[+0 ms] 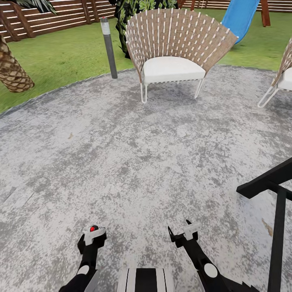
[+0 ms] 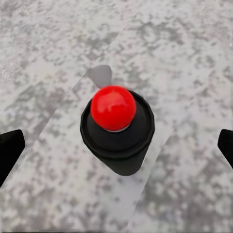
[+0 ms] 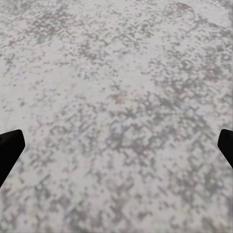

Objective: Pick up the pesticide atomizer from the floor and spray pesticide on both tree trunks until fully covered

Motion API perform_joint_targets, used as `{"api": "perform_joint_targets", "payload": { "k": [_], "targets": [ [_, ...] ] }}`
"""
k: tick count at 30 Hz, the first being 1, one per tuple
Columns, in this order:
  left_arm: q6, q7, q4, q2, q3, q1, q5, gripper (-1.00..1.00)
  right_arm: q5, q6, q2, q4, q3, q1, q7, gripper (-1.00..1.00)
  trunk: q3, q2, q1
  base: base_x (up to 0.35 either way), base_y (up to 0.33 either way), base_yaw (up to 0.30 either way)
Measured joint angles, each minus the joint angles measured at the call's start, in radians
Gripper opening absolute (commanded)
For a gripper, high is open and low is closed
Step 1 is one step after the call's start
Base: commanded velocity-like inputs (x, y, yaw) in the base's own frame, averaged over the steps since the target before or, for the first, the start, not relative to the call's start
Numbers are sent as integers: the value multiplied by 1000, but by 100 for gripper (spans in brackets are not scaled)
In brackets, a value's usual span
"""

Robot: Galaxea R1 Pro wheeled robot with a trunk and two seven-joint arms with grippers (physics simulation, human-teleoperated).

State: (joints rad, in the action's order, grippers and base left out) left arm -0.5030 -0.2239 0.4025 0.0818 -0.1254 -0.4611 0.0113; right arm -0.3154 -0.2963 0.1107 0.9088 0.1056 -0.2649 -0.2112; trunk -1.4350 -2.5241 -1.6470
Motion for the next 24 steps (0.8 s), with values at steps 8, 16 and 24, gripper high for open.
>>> {"api": "perform_joint_targets", "payload": {
  "k": [8,16,24],
  "targets": [
    [0,-9,-1,0,-5,0,1,100,0,0,0,-1,0,0,0,100,0,0,0,0,0,0],
    [1,-12,-2,2,-3,0,68,100,0,0,0,-1,0,0,0,100,0,0,0,0,0,0],
    [1,-12,-4,3,2,0,77,100,0,0,0,-1,0,0,0,100,0,0,0,0,0,0]
  ]
}}
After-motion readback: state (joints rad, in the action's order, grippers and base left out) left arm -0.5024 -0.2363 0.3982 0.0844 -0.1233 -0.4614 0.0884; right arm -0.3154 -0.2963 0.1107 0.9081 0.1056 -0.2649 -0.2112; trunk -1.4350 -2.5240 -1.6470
